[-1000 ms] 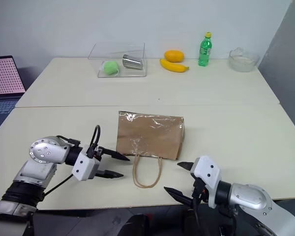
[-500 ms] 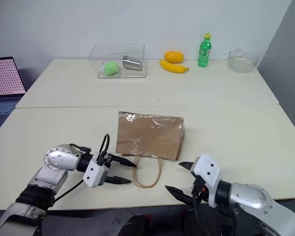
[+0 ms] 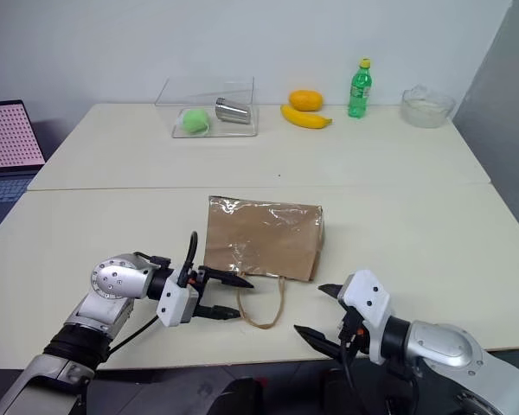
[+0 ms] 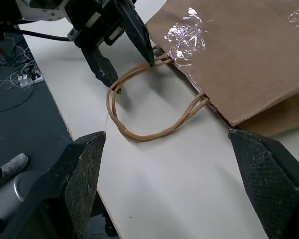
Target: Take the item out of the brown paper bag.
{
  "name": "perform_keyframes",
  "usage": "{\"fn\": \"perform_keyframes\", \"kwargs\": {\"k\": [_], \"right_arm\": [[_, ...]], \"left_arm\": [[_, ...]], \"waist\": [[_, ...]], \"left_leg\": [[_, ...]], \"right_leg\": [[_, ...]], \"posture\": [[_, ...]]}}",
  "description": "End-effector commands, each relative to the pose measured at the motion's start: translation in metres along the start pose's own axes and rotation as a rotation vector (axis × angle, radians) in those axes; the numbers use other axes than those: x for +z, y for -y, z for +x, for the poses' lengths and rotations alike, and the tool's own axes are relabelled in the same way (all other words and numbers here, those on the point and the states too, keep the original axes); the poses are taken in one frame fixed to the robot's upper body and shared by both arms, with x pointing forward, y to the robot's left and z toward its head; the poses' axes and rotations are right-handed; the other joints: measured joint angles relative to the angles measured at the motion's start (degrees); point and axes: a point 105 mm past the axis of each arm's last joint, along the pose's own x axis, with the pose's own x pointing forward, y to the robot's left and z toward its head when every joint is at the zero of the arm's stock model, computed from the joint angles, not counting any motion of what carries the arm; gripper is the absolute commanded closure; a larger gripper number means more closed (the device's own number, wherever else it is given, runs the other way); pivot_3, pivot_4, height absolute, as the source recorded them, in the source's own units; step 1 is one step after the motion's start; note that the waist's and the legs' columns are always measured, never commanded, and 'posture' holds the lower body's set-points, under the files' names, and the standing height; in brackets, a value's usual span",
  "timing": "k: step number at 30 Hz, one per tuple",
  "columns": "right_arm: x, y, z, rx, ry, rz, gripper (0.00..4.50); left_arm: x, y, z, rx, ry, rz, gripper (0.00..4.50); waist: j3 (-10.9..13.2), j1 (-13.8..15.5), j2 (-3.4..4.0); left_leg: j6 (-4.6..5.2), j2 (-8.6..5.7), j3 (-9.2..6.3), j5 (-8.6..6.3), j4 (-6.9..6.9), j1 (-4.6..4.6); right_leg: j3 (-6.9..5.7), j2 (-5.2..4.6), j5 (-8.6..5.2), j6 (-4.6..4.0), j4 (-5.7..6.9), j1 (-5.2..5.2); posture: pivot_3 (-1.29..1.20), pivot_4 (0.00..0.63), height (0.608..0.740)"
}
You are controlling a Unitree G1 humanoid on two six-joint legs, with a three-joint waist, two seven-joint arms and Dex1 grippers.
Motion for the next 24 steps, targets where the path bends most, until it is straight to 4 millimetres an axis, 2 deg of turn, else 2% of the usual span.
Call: {"fn": "perform_keyframes", "kwargs": {"k": [1,6,7,20,22,23,24], "right_arm": [[0.024,-0.022,-0.005,0.061,0.083,-0.092,0.33],[0.021,-0.027,-0.005,0.096,0.062,-0.117,0.33],[0.020,-0.027,-0.005,0.099,0.059,-0.121,0.33],[0.015,-0.028,-0.005,0.103,0.035,-0.138,0.33],[0.016,-0.028,-0.005,0.103,0.034,-0.140,0.33],[0.016,-0.028,-0.005,0.104,0.033,-0.141,0.33],[0.016,-0.028,-0.004,0.104,0.032,-0.141,0.33]], "left_arm": [[0.010,-0.001,-0.005,-0.038,0.023,0.007,2.76],[0.009,0.005,-0.009,-0.103,0.015,-0.033,4.36],[0.010,0.005,-0.008,-0.105,0.018,-0.041,4.48],[0.010,0.010,-0.001,-0.156,0.033,-0.174,4.48],[0.010,0.006,0.000,-0.134,0.037,-0.206,4.48],[0.011,0.005,0.001,-0.128,0.038,-0.205,4.08],[0.011,0.004,0.001,-0.124,0.039,-0.195,3.87]], "waist": [[0.00,-0.01,0.00],[0.00,0.00,0.00],[0.00,0.01,0.00],[0.00,0.01,0.00],[0.00,0.01,-0.01],[0.01,0.02,-0.01],[0.01,0.01,-0.01]], "left_leg": [[0.00,0.00,0.00,0.00,0.00,0.00],[0.00,0.00,0.02,0.00,-0.02,0.01],[0.00,0.00,0.02,0.00,-0.02,0.01],[0.00,0.01,0.02,-0.01,-0.03,0.01],[0.00,0.01,0.01,-0.01,-0.04,0.01],[0.00,0.01,0.01,-0.01,-0.04,0.00],[0.00,0.01,0.01,-0.01,-0.03,0.00]], "right_leg": [[0.00,0.00,0.00,0.00,0.00,0.00],[0.01,0.00,-0.01,0.00,-0.02,0.01],[0.00,0.00,-0.01,0.00,-0.04,0.02],[0.00,0.01,-0.02,0.00,-0.05,0.01],[0.00,0.01,-0.02,0.00,-0.05,0.01],[0.00,0.01,-0.03,0.01,-0.05,0.01],[0.00,0.01,-0.03,0.01,-0.05,0.01]], "posture": [[0.00,0.150,0.740],[0.00,0.150,0.740],[0.00,0.150,0.740],[0.00,0.150,0.740],[0.00,0.150,0.740],[0.00,0.150,0.740],[0.00,0.150,0.740]]}}
